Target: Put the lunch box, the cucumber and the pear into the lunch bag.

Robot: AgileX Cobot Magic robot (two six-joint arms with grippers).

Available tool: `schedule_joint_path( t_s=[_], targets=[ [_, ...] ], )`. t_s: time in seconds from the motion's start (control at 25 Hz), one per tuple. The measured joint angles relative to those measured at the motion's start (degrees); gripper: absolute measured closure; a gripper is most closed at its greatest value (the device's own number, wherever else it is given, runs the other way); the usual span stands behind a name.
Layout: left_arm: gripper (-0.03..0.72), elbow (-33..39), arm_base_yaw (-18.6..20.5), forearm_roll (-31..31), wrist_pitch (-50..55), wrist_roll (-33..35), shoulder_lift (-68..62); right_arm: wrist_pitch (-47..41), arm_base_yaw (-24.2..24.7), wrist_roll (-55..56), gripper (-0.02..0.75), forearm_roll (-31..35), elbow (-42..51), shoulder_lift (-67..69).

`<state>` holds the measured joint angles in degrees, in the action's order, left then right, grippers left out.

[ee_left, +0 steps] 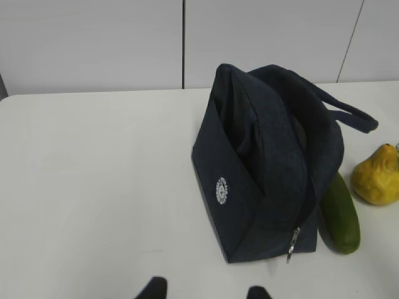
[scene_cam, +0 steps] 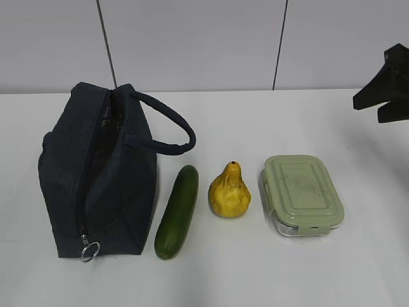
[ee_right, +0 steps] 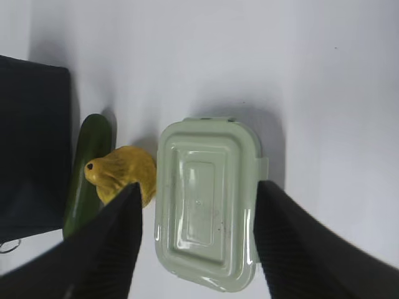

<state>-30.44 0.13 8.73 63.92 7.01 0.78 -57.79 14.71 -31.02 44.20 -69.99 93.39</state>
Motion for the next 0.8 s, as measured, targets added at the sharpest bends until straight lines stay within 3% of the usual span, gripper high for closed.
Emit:
schedule_joint_path(
  t_s=[0.24,0.6,0.8],
  targets=[
    [0.447,0.0,0.0,0.0,0.0,0.0,0.0,-6.7,1.3,-5.0,0.288,1.5,-0.1,4.2],
    [0.447,0.0,0.0,0.0,0.0,0.0,0.0,-10.3,1.3,-9.1,0.156,2.0,2.4,10.4],
    [0.447,0.0,0.0,0.0,0.0,0.0,0.0,-10.3,1.3,-10.9,0.136,2.1,2.4,15.2]
  ],
)
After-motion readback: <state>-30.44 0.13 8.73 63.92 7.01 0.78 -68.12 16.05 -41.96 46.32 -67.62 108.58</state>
